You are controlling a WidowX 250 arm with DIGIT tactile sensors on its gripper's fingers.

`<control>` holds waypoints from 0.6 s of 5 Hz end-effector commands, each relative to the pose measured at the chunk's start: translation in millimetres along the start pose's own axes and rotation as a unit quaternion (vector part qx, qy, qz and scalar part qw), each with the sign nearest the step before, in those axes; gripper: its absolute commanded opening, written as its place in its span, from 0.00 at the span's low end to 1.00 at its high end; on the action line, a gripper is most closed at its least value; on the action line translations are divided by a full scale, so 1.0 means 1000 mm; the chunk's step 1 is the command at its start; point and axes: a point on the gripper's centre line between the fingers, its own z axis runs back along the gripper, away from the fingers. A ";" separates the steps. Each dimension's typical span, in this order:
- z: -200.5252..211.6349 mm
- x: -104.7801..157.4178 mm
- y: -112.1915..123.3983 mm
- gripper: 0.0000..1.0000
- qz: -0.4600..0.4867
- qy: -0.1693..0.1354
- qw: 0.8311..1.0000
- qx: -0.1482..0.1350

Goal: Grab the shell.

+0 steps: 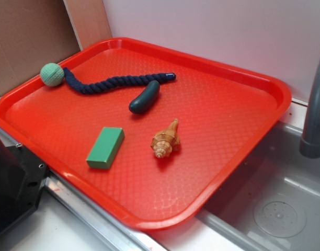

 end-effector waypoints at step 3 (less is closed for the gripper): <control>-0.008 0.020 -0.019 1.00 0.250 0.021 0.968 -0.003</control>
